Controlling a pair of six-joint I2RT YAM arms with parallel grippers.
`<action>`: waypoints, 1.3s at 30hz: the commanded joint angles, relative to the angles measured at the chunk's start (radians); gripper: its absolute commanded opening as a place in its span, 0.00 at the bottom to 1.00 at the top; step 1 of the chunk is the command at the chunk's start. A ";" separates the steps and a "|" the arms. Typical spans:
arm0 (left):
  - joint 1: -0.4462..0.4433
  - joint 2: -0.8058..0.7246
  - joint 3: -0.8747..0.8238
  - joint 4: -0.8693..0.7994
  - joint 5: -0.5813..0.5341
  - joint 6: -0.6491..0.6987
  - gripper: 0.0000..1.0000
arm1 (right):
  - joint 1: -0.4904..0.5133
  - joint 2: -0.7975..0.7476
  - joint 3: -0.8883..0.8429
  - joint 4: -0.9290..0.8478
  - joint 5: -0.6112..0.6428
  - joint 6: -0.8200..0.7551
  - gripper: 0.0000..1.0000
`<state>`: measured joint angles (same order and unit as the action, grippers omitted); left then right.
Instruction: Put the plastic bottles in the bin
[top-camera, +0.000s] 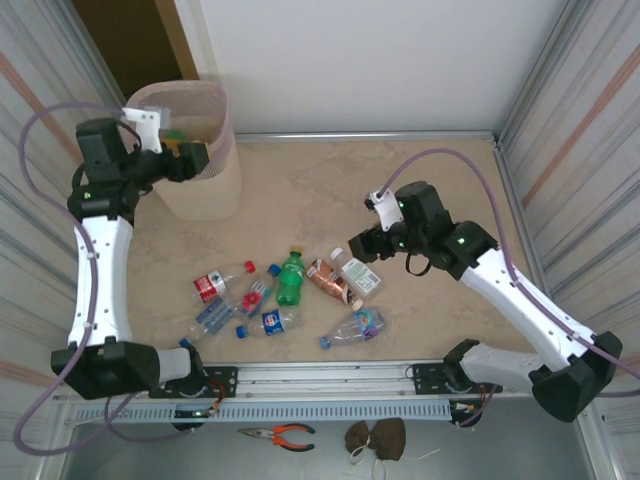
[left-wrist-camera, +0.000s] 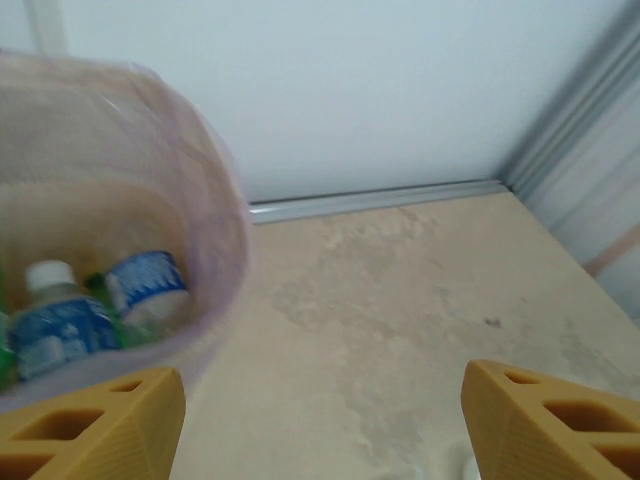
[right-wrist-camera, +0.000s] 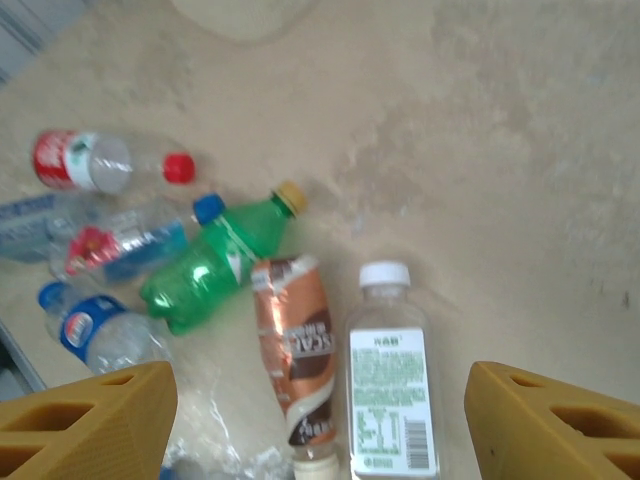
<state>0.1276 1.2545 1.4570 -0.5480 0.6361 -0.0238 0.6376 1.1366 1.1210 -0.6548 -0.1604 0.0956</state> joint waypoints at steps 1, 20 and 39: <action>-0.036 -0.084 -0.085 0.052 0.053 -0.036 0.73 | 0.005 0.041 -0.048 -0.042 0.026 -0.013 0.74; -0.169 -0.263 -0.350 0.088 0.022 -0.114 0.73 | 0.009 0.355 -0.164 0.072 0.041 -0.082 0.77; -0.177 -0.252 -0.348 0.094 0.027 -0.121 0.73 | -0.001 0.631 0.003 0.098 0.109 -0.087 0.81</action>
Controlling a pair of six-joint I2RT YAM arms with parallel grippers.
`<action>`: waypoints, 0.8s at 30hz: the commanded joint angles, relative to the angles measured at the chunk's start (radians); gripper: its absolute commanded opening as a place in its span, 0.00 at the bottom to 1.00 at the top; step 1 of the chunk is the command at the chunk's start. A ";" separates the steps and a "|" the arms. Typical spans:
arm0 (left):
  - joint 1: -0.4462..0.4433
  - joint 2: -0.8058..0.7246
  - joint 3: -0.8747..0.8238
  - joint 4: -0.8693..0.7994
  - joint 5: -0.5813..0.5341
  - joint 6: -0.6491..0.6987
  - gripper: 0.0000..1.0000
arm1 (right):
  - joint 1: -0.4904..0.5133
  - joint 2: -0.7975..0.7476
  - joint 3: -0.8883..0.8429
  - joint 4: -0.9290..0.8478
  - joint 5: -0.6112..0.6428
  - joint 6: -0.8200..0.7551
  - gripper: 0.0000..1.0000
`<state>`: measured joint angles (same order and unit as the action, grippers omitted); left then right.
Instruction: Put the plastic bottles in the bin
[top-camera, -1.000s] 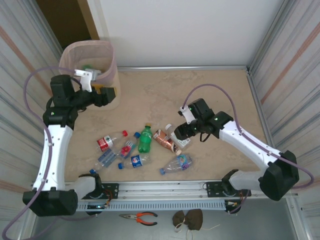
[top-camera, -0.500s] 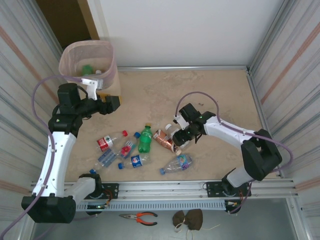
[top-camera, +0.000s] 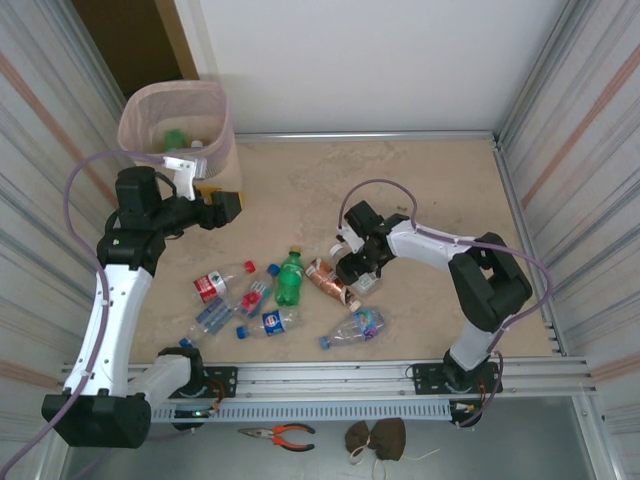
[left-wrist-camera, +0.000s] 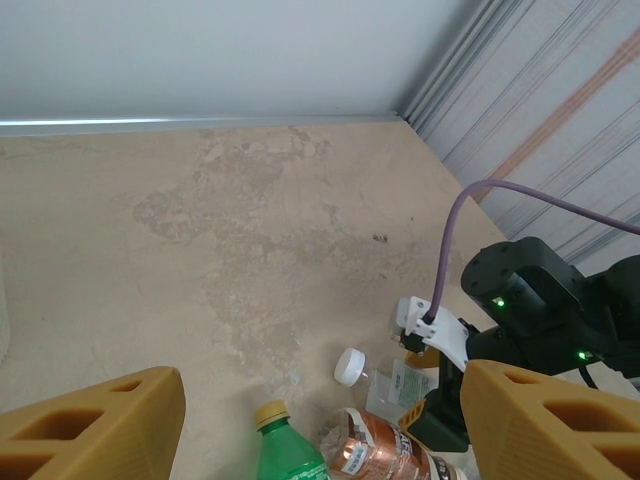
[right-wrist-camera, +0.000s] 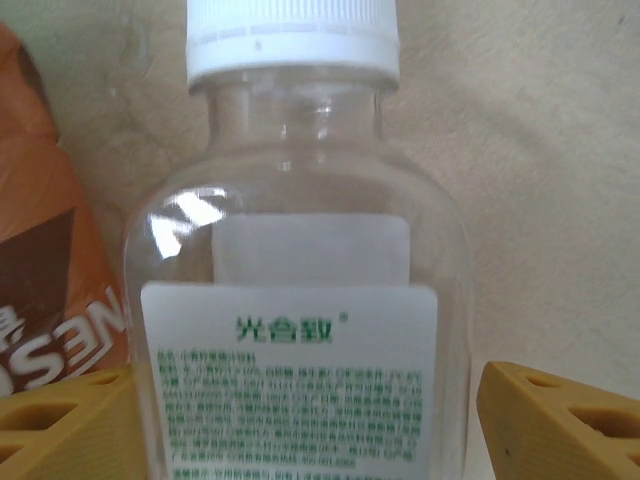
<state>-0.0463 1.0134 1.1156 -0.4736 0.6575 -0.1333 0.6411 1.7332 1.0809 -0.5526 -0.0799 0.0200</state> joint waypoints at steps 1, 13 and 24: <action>-0.003 -0.010 -0.005 0.018 0.005 -0.011 0.73 | -0.006 0.045 0.053 -0.003 0.029 -0.011 0.81; -0.004 0.006 -0.005 0.026 0.009 -0.014 0.73 | -0.033 0.120 0.146 -0.035 0.041 -0.011 0.72; -0.022 0.016 -0.035 0.130 0.081 -0.033 0.73 | -0.070 0.001 0.128 -0.047 0.057 0.004 0.62</action>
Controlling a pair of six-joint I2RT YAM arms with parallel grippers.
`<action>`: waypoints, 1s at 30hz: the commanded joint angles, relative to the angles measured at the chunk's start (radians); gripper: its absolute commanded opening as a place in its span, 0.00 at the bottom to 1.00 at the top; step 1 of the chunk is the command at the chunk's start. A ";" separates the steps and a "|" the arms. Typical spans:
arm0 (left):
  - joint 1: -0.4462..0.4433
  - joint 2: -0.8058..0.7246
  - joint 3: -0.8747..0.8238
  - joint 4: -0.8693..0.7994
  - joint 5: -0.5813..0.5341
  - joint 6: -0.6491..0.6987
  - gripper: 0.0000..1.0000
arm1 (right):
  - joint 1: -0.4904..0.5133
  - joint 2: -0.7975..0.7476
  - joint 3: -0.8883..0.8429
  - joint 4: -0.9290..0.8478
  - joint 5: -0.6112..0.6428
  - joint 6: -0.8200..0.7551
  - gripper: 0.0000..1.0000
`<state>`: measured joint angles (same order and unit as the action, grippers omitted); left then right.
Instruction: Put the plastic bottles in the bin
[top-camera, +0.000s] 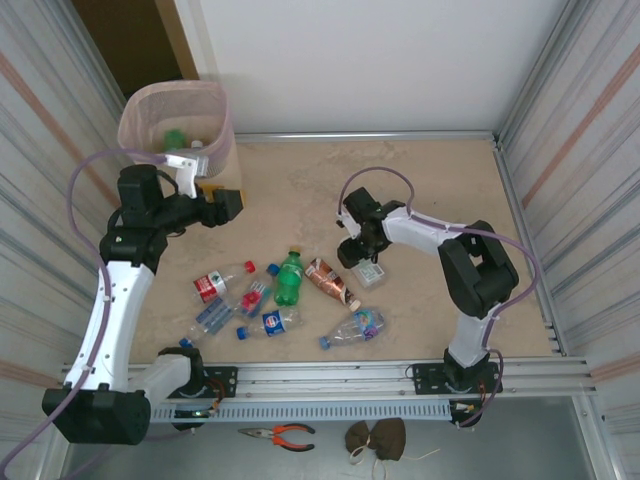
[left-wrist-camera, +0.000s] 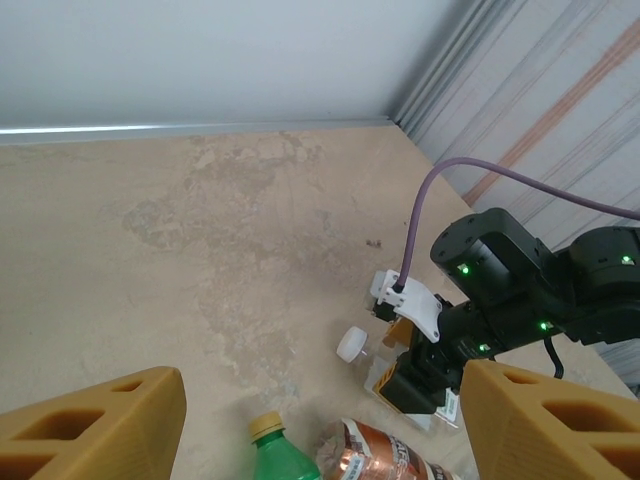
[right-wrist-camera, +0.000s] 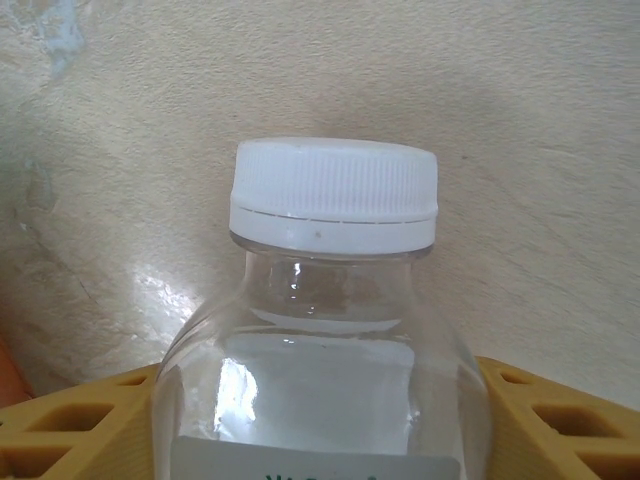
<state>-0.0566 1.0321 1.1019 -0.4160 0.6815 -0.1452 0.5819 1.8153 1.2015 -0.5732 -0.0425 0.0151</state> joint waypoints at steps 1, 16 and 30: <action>-0.015 -0.004 -0.031 0.102 0.071 -0.030 0.73 | -0.016 -0.106 0.006 -0.027 0.019 0.011 0.62; -0.235 0.034 -0.060 0.479 0.182 -0.087 0.77 | -0.015 -0.567 0.035 0.087 -0.140 0.050 0.59; -0.466 0.099 -0.002 0.758 0.292 -0.119 0.86 | 0.032 -0.877 -0.008 0.475 -0.404 0.097 0.53</action>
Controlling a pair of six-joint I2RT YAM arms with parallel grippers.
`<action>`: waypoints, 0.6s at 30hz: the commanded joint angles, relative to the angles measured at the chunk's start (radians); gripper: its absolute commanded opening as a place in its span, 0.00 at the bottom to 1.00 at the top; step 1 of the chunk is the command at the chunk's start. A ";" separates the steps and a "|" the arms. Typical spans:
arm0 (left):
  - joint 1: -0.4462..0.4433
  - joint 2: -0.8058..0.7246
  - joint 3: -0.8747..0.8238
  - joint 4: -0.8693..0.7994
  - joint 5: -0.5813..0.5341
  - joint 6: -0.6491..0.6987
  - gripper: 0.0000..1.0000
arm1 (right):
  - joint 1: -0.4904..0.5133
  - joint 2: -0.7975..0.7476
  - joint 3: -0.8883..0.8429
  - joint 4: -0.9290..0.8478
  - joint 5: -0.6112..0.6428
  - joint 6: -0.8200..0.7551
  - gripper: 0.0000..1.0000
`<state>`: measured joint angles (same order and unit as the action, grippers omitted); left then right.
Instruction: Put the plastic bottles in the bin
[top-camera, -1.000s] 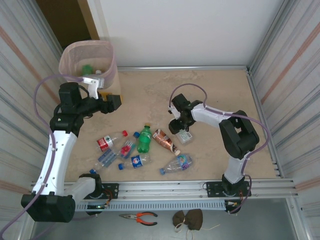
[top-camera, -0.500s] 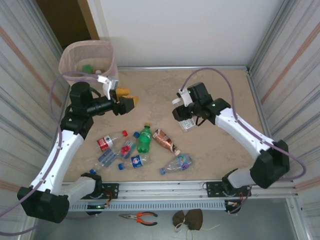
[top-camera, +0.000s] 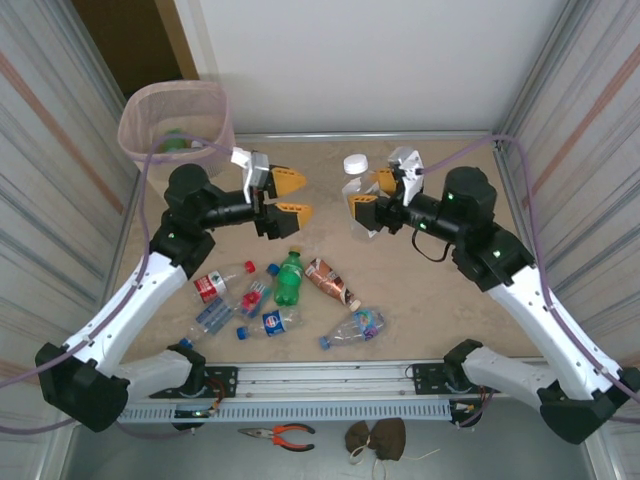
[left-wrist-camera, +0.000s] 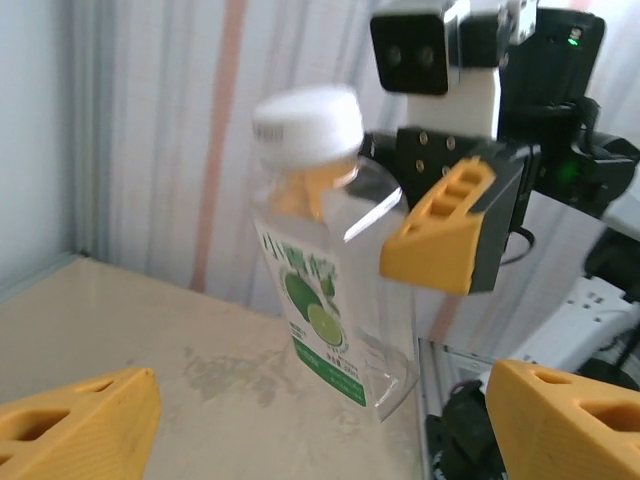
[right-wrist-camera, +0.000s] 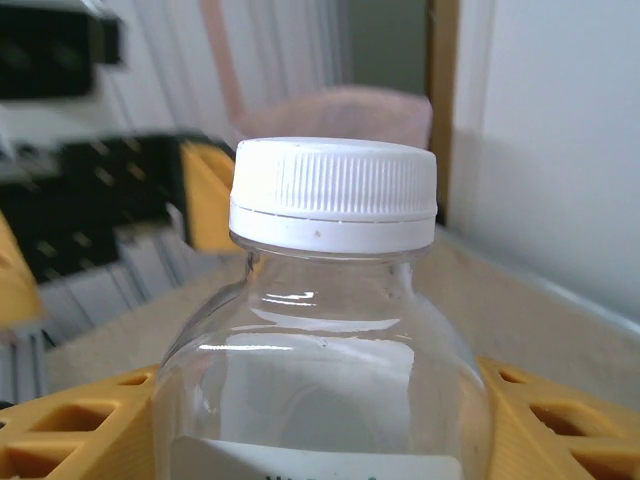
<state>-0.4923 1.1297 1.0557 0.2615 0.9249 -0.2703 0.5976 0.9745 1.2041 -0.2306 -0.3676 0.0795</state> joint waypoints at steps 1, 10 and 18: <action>-0.043 0.002 0.051 0.083 0.049 0.011 0.87 | 0.023 -0.046 -0.010 0.155 -0.092 0.033 0.53; -0.173 0.033 0.109 0.130 0.043 0.031 0.91 | 0.062 -0.054 0.004 0.287 -0.210 0.037 0.52; -0.220 0.068 0.163 0.120 0.058 0.034 0.89 | 0.133 -0.019 0.050 0.294 -0.223 -0.009 0.52</action>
<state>-0.6956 1.1931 1.1858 0.3538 0.9543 -0.2588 0.7120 0.9535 1.2057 0.0216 -0.5743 0.0952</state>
